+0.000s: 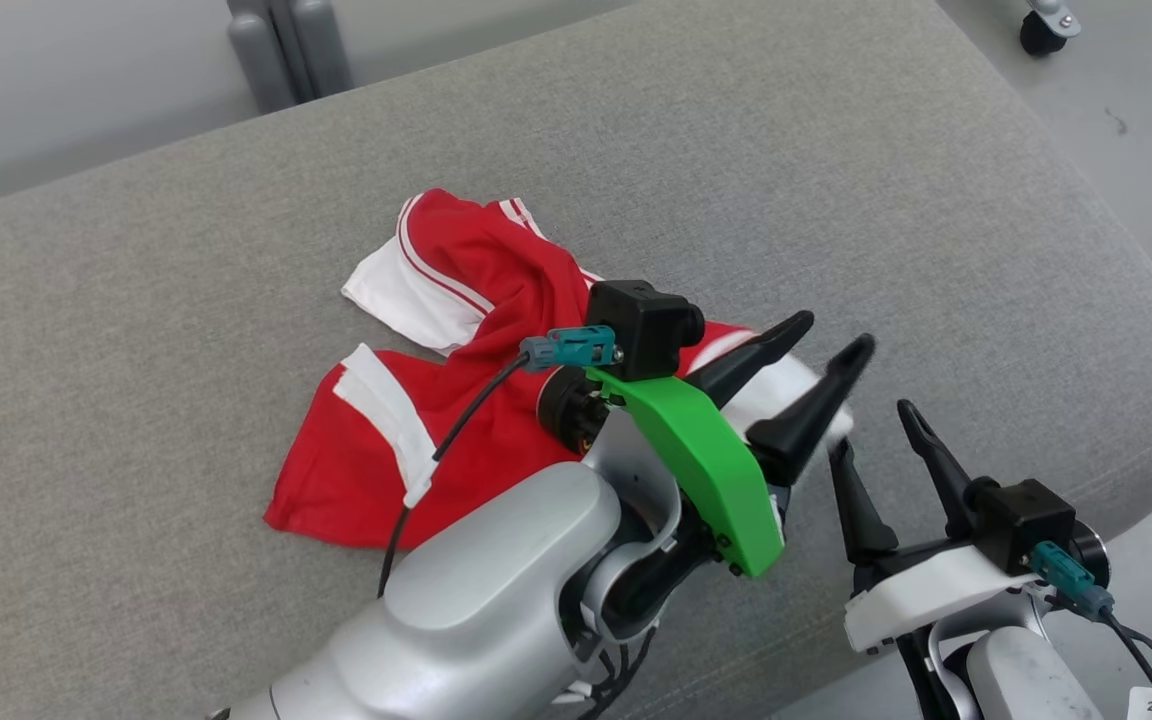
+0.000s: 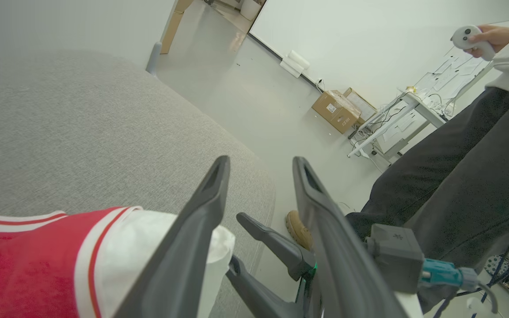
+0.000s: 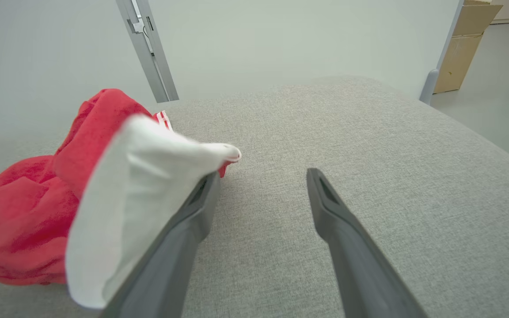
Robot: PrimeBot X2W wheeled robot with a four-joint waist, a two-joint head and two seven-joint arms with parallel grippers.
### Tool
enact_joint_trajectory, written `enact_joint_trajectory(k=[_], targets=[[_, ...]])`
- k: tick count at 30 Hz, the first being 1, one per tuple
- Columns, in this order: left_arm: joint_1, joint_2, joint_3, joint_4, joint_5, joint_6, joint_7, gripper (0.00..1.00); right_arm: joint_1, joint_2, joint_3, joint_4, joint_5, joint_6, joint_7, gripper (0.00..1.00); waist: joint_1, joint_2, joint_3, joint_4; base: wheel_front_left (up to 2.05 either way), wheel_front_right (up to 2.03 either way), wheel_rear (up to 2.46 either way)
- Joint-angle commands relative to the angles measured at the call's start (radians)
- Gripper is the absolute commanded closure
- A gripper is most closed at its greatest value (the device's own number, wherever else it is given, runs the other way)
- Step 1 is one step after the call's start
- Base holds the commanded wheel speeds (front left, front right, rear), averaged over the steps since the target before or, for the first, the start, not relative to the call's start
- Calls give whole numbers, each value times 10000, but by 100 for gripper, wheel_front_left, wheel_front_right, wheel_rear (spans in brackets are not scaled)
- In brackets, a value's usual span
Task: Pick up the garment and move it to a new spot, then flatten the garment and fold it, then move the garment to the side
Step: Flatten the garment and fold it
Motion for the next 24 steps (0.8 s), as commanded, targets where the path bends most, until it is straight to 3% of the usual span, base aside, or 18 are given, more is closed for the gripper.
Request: enact_joint_trajectory(k=[1, 4, 8, 20, 24], targets=[[-262, 50, -113, -117, -313, 69, -261, 0, 4, -20, -90, 1, 47, -10, -34, 0, 0, 0, 103, -79, 0, 0, 0], [-558, 49, -432, -274, -681, 278, -848, 0, 141, -17, -222, 3, -20, -10, -34, 0, 0, 0, 39, 56, 0, 0, 0], [-713, 195, -572, 0, -226, 555, -1448, 0, 257, -22, -411, 12, -77, -10, -34, 0, 0, 0, -174, 301, 0, 0, 0], [1705, 2986, 637, -456, 577, 2146, -2665, 0, 1145, -25, -1322, -252, -687, -10, -34, 0, 0, 0, -1083, 1371, 0, 0, 0], [2842, 3538, 1119, -498, 815, 2354, -2730, 0, 1255, -23, -1473, -384, -854, -10, -34, 0, 0, 0, -1218, 1625, 0, 0, 0]])
